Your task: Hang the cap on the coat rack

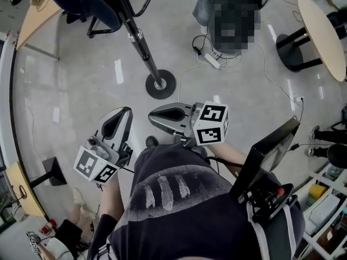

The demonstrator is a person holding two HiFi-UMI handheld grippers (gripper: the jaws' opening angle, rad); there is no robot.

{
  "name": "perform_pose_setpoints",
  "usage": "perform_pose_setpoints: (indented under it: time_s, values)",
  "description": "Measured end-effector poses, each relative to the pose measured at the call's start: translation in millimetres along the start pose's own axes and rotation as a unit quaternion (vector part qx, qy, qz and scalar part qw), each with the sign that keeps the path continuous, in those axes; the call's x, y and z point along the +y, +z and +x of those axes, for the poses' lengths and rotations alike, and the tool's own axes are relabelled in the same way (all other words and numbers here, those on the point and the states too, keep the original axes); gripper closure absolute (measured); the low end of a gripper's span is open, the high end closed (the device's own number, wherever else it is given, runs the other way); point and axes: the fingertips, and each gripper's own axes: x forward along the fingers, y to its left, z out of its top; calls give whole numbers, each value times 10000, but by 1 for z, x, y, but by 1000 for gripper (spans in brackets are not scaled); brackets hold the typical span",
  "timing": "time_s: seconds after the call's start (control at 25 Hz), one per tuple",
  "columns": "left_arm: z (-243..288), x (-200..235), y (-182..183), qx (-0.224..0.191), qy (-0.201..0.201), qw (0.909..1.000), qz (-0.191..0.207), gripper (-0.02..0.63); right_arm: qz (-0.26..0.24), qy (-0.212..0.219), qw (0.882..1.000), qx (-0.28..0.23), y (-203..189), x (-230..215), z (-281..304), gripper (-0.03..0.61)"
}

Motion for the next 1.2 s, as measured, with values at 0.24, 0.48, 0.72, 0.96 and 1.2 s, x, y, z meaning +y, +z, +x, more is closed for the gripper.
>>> perform_pose_setpoints:
  time_s: [0.24, 0.48, 0.72, 0.96, 1.2]
  values:
    - [-51, 20, 6, -152, -203, 9997, -46, 607, -182, -52, 9998, 86, -12, 25, 53, 574]
    - [-109, 41, 6, -221, -463, 9983, -289, 607, -169, -279, 9994, 117, -39, 56, 106, 574]
    - [-127, 49, -14, 58, -1074, 9928, -530, 607, 12, -811, 9964, -229, -58, 63, 123, 574]
    - [-113, 19, -10, 122, -1567, 9867, -420, 607, 120, -1063, 9925, -595, -64, 78, 97, 574]
    - [-81, -25, -19, 157, -1836, 9822, -354, 607, -82, -1172, 9900, -776, -61, 85, 51, 574]
